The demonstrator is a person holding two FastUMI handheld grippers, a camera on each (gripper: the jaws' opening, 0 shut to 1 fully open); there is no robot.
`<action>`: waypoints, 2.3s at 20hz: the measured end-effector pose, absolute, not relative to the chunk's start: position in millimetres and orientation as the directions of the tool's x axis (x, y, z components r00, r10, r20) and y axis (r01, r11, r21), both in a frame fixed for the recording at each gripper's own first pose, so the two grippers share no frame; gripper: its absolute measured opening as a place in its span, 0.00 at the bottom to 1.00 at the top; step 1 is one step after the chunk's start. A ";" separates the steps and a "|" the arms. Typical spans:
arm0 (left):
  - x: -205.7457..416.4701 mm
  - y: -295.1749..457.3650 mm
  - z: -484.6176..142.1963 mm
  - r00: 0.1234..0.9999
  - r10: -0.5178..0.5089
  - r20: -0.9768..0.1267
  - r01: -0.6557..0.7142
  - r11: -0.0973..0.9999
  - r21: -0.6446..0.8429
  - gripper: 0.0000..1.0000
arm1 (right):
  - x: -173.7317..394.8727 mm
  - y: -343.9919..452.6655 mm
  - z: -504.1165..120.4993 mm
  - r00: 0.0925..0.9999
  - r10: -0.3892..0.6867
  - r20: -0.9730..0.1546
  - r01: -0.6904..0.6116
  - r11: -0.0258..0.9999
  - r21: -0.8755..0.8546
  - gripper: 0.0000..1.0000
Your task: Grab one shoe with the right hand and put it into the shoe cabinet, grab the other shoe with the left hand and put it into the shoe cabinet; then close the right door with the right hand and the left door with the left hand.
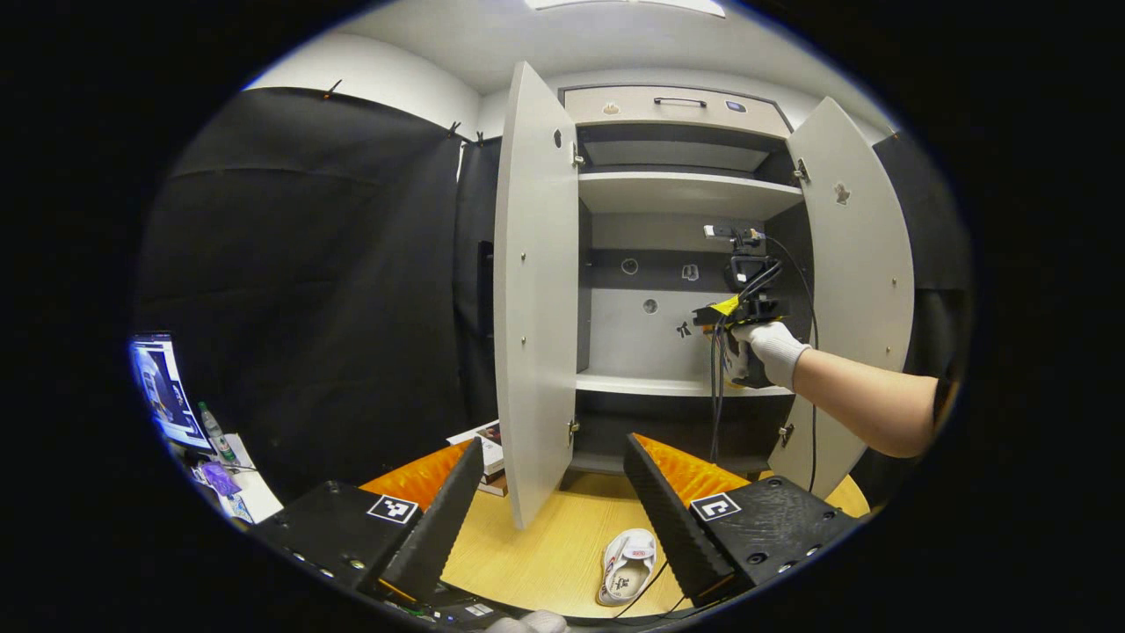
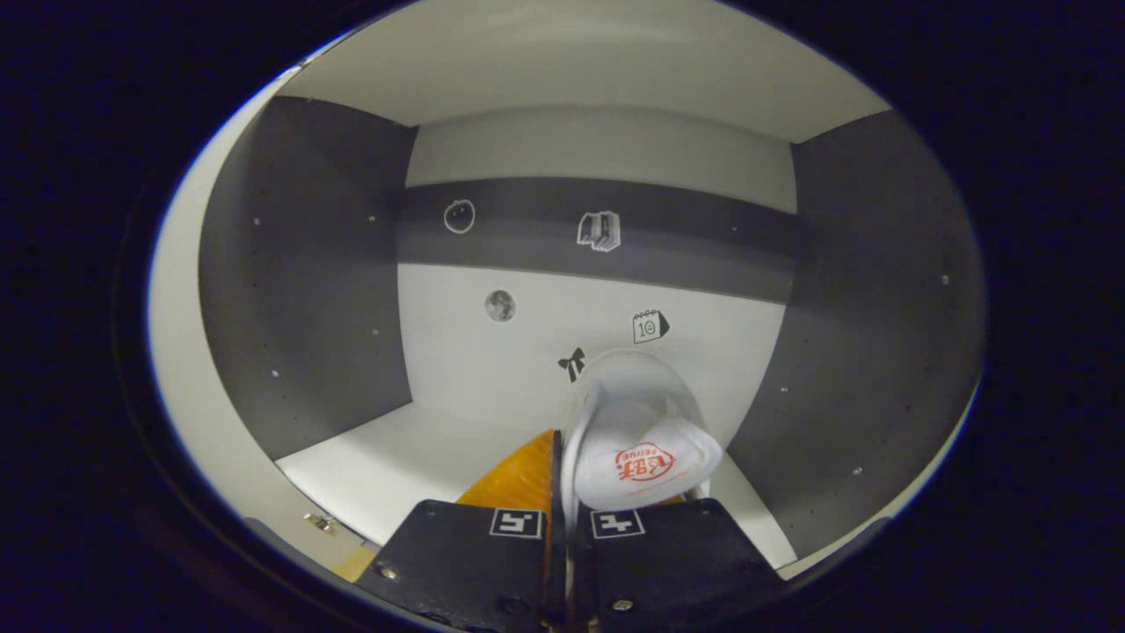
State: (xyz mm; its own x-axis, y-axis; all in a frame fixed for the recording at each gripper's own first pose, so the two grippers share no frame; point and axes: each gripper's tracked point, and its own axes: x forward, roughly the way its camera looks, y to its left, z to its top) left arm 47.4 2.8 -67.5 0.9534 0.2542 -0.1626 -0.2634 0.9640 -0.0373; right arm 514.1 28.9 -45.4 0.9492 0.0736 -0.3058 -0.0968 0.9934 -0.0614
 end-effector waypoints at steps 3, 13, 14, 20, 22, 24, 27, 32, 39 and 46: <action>50.1 3.6 -65.6 0.949 0.271 -0.164 -0.279 0.960 -0.028 0.97 | 538.6 33.8 -73.1 0.915 0.082 -0.394 -0.109 0.993 -0.047 0.07; 44.8 8.6 -60.2 0.946 0.285 -0.152 -0.291 0.956 -0.018 0.96 | 544.3 18.4 -114.5 0.750 0.063 -0.659 -0.024 0.997 0.068 0.17; 43.4 8.1 -59.5 0.948 0.284 -0.146 -0.290 0.957 -0.020 0.96 | 544.1 20.9 -110.5 0.755 0.071 -0.652 -0.023 0.996 0.083 0.23; 31.2 11.1 -57.7 0.954 0.268 -0.132 -0.276 0.960 -0.046 0.97 | 510.9 17.6 -29.8 0.895 0.040 -0.444 -0.014 0.998 0.062 0.74; 26.6 12.8 -55.9 0.958 0.258 -0.125 -0.266 0.963 -0.052 0.96 | 483.8 16.4 12.8 0.951 0.043 -0.306 -0.025 0.998 0.060 0.69; 20.1 15.0 -56.6 0.962 0.244 -0.126 -0.252 0.966 -0.056 0.96 | 446.0 14.6 52.8 0.985 0.045 -0.167 -0.038 0.998 0.047 0.79; 11.4 17.9 -54.9 0.968 0.220 -0.122 -0.228 0.972 -0.057 0.96 | 378.2 15.8 90.5 0.998 0.064 -0.016 -0.063 0.998 0.019 1.00; -2.5 18.1 -55.2 0.981 0.156 -0.118 -0.164 0.984 -0.066 0.96 | 260.1 17.6 123.9 0.982 0.121 0.145 -0.126 0.992 0.024 0.99; -18.9 21.6 -53.4 0.993 0.064 -0.102 -0.070 0.996 -0.051 0.97 | 132.4 -8.9 93.2 0.987 0.098 0.129 -0.107 0.992 0.066 1.00; -16.0 8.6 -66.8 0.996 -0.015 -0.086 0.013 1.000 -0.018 0.96 | 36.7 -48.5 38.9 0.995 0.030 0.096 -0.035 0.998 0.049 1.00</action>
